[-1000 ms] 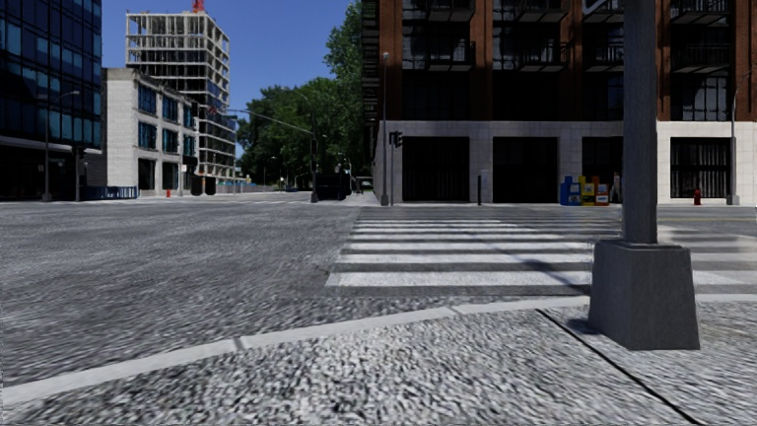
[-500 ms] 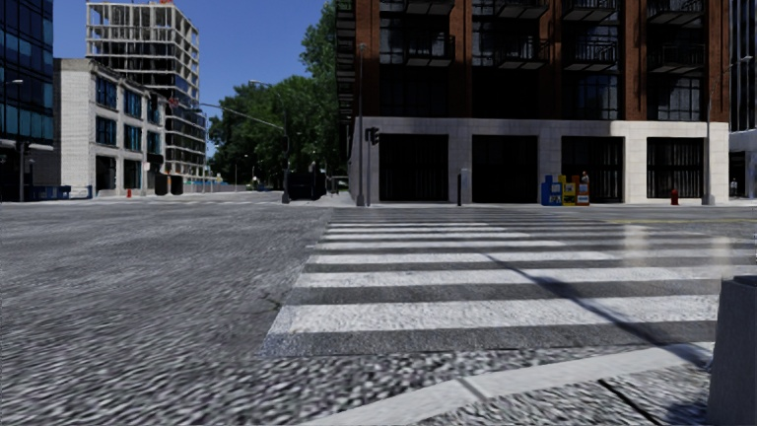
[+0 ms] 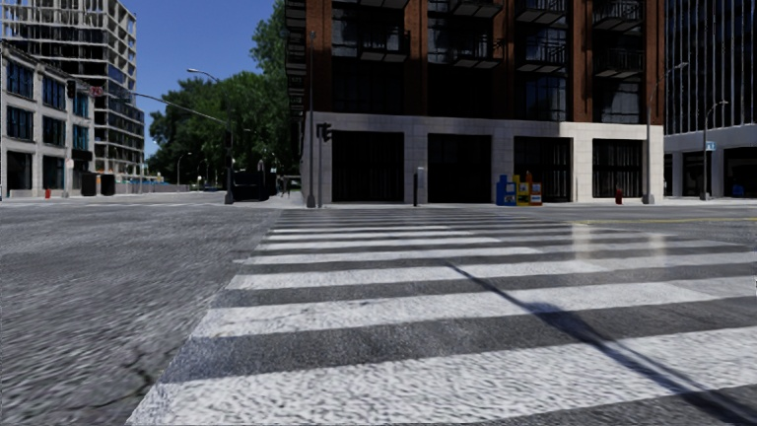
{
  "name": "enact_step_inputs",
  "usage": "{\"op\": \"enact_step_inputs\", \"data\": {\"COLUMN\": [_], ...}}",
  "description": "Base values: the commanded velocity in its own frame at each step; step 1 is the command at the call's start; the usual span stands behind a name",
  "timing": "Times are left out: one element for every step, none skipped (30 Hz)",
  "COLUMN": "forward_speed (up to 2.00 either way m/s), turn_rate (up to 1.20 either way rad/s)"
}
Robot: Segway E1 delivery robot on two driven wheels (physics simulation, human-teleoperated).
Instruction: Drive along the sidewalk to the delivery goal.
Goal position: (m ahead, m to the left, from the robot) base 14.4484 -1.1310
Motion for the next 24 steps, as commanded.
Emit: {"op": "enact_step_inputs", "data": {"forward_speed": [1.64,1.62,1.62,1.6,1.59,1.57,1.55,1.55,1.55,1.54,1.54,1.54,1.53,1.53,1.53,1.53,1.52,1.51,1.51,1.46,1.43,1.41,1.41,1.41], "turn_rate": [-0.39,-0.39,-0.39,-0.39,-0.39,-0.39,-0.39,-0.39,-0.39,-0.39,-0.39,-0.29,-0.12,-0.12,-0.03,0.0,0.0,0.0,0.0,0.0,0.0,0.0,0.0,0.0]}}
